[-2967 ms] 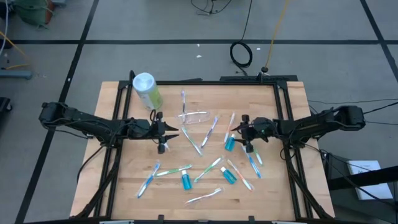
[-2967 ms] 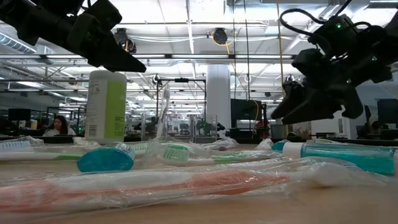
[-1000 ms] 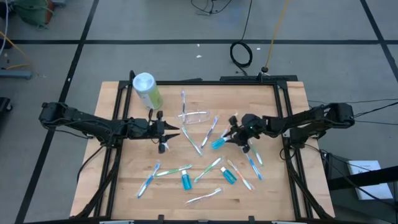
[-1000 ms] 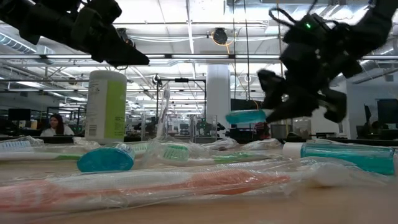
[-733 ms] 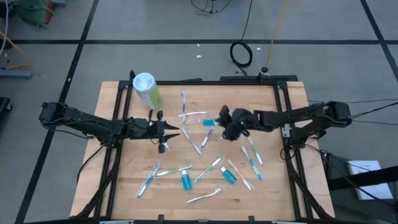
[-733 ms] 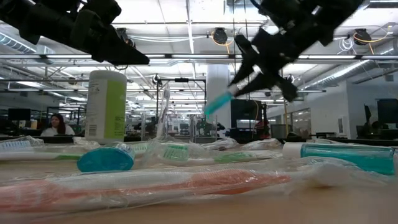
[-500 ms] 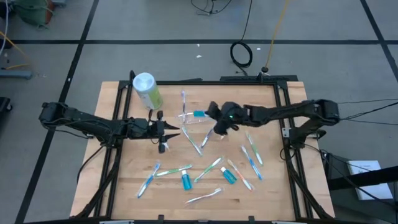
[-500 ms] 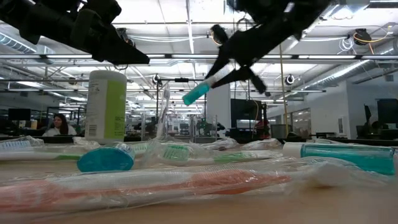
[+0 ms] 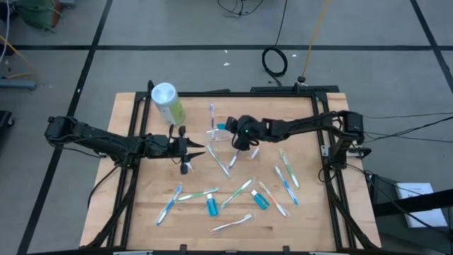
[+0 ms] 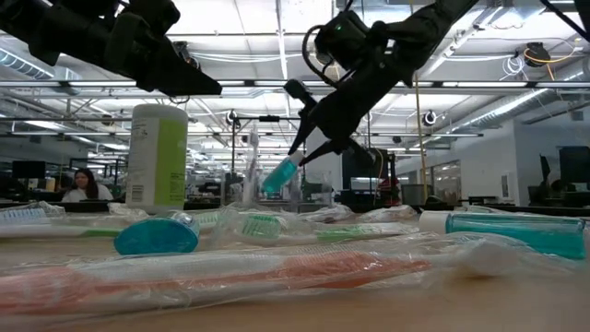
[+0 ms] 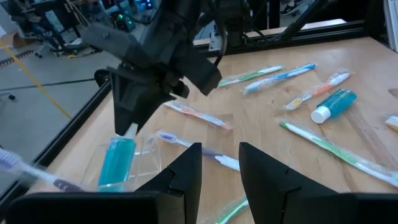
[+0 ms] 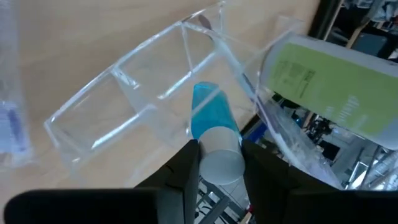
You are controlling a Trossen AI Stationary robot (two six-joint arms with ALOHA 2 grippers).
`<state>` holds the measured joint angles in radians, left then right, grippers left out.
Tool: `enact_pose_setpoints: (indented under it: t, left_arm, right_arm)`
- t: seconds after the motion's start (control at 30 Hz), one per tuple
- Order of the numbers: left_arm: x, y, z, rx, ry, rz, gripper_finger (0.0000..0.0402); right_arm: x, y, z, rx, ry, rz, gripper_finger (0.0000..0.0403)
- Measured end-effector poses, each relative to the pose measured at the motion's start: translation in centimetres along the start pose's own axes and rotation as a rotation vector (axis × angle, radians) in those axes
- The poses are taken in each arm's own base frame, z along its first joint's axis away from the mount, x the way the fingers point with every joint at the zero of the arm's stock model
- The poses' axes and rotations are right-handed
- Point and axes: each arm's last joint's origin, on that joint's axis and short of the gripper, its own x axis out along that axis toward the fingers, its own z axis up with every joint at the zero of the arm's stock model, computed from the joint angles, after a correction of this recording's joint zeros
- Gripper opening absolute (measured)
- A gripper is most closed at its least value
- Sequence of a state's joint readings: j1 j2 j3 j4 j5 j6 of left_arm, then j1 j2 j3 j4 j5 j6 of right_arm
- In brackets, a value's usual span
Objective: Pick & Place toothbrushing station
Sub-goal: Put the blue mouthwash into the transparent organizer, then put the orange toothbrush into the transparent organizer
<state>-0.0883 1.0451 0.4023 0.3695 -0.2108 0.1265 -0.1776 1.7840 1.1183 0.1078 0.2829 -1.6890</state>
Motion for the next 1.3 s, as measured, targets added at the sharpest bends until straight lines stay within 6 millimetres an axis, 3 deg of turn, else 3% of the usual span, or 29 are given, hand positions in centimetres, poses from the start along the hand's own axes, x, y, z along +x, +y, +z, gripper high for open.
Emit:
enact_pose_setpoints:
  t: [0.3,0.57,1.07,1.3]
  left_arm:
    - [0.00,0.00,0.00,0.000,0.000,0.000,0.0113]
    - [0.01,0.00,0.01,-0.001,-0.001,0.000,0.0113]
    - [0.00,0.00,0.01,-0.001,-0.002,0.000,0.0113]
    - [0.00,0.00,0.01,-0.001,-0.001,0.000,0.0113]
  right_arm:
    - [0.57,0.27,-0.16,0.008,0.000,0.001,0.0116]
    - [0.73,0.18,-0.69,0.146,-0.026,-0.019,0.0112]
    - [0.73,0.08,-0.71,0.255,-0.027,-0.027,0.0176]
    - [0.73,0.01,-0.74,0.390,-0.024,-0.033,0.0184]
